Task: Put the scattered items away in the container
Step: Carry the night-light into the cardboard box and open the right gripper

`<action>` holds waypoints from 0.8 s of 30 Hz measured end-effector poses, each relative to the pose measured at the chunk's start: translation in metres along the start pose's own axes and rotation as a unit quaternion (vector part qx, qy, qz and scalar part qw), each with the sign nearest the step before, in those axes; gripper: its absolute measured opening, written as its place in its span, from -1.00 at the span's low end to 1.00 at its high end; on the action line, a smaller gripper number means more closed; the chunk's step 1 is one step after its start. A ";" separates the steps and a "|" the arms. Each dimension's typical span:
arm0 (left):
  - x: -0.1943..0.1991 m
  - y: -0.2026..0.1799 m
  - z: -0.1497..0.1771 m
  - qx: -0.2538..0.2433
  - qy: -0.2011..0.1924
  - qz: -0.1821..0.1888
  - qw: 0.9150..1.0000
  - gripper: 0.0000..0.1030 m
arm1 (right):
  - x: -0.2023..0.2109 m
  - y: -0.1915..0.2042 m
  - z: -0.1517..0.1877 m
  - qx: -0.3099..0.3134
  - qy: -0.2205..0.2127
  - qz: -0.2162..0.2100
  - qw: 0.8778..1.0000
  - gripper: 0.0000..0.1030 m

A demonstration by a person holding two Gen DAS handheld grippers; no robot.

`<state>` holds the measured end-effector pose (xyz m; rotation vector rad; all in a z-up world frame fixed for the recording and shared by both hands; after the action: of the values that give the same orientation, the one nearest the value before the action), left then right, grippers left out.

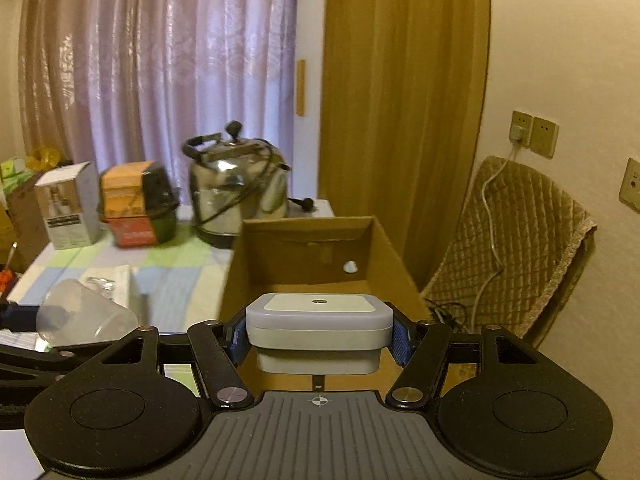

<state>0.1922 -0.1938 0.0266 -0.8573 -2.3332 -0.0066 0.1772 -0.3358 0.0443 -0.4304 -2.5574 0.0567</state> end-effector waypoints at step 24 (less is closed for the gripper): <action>-0.104 -0.051 0.000 -0.086 0.062 0.074 0.992 0.45 | -0.073 -0.060 0.036 -0.008 0.053 0.025 0.998 0.31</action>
<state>0.2227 -0.2943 -0.0230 -1.0820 -2.1707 -0.1966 0.1995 -0.4143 -0.0161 -0.4894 -2.4443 0.0302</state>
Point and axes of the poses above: each gripper's, at about its wrist camera, not at the fingertips, and x roughly against the way its jaws point, y to its left, z to its underside, the point moved 10 cm from there along -x, roughly the way its jaws point, and after that the axes turned 12 degrees about z, right-handed, at the moved point
